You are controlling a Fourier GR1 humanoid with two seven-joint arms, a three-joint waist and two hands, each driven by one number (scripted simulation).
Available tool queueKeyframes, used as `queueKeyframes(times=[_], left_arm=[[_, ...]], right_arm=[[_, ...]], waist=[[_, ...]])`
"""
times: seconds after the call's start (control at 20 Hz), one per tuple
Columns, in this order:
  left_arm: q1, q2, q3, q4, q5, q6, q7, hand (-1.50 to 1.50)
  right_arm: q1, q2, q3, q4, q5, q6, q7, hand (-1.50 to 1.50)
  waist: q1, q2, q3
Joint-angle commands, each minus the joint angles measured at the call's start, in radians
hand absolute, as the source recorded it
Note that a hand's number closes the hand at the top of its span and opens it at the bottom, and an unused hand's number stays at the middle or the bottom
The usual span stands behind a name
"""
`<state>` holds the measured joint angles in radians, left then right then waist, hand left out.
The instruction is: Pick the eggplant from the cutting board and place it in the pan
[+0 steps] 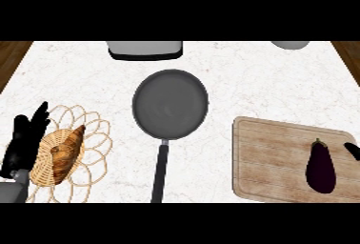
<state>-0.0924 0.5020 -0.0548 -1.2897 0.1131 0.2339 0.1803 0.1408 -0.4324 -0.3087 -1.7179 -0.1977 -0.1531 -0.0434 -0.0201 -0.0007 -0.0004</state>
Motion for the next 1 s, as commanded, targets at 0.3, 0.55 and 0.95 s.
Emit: queueKeyframes(times=[0.3,0.55,0.95], left_arm=[[-0.023,0.013,0.009,-0.003,-0.002,-0.034,0.042,0.00],[-0.026,0.002,0.001,-0.009,-0.004,-0.045,0.034,0.00],[-0.032,-0.053,-0.012,0.037,-0.039,-0.022,-0.004,0.00]], right_arm=[[0.079,-0.380,0.006,-0.170,0.134,0.183,0.425,-1.50],[-0.037,-0.572,0.092,-0.139,0.140,0.349,0.659,-1.50],[-0.257,-0.568,0.389,-0.124,0.173,0.490,0.947,-1.50]], waist=[[0.021,-0.001,-0.003],[0.067,0.008,-0.004],[0.063,0.010,-0.002]])
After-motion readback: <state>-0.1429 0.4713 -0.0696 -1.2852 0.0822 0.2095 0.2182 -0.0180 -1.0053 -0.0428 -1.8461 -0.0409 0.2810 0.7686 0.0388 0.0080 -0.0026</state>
